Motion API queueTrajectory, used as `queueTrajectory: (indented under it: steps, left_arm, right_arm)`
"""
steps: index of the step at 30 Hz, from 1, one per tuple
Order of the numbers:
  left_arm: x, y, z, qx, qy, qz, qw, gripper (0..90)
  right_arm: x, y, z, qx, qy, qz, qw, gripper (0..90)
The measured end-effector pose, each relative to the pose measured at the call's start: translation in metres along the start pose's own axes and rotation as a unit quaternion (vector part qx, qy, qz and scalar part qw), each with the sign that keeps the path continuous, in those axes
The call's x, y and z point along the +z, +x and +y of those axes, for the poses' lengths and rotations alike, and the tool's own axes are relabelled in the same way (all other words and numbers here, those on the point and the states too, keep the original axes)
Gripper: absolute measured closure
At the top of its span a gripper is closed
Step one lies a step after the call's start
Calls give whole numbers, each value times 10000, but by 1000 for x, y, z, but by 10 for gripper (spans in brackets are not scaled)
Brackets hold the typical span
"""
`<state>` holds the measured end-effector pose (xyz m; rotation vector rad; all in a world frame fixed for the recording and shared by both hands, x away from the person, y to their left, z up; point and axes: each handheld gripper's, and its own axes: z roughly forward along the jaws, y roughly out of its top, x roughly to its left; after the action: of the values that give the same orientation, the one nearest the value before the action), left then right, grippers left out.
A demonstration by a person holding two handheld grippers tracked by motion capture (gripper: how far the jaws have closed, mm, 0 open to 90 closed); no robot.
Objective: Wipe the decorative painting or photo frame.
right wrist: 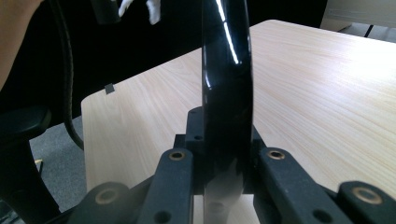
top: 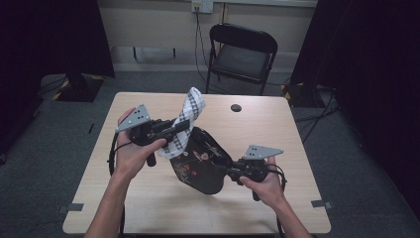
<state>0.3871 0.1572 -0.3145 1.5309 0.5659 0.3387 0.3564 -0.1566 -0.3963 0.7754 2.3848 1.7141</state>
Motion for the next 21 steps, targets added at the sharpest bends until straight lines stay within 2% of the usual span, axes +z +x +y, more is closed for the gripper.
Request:
queueTrajectory:
  steps: [2, 3, 6, 7, 11, 14, 16, 18, 21]
  left_arm:
    - [5, 0, 3, 2, 34, 64, 10000, 784]
    - [9, -1, 4, -47, -11, 16, 10000, 784]
    - [18, -5, 2, -115, 56, -162, 9998, 783]
    - [21, -7, 2, -56, 117, -147, 9998, 783]
    - [28, -14, 5, -75, 141, -271, 9995, 782]
    - [33, -25, 6, -92, 182, -328, 9993, 779]
    - [36, -28, 5, 210, 305, -203, 9991, 778]
    - [37, -24, 2, 118, 254, -162, 9995, 782]
    - [34, -15, -2, 23, 172, 18, 9998, 783]
  right_arm:
    - [0, 0, 0, -6, 4, -4, 10000, 810]
    - [0, 0, 0, -11, 8, -5, 10000, 810]
    - [0, 0, 0, -6, 9, -6, 10000, 810]
    - [0, 0, 0, -1, 3, -8, 10000, 810]
    - [0, 1, 0, -14, 7, -17, 10000, 810]
    - [0, 1, 0, -17, 7, -21, 10000, 810]
    - [0, 2, 0, -29, 8, -30, 10000, 811]
    - [0, 1, 0, -16, -5, -30, 10000, 810]
    - [1, 2, 0, -24, -25, -46, 10000, 808]
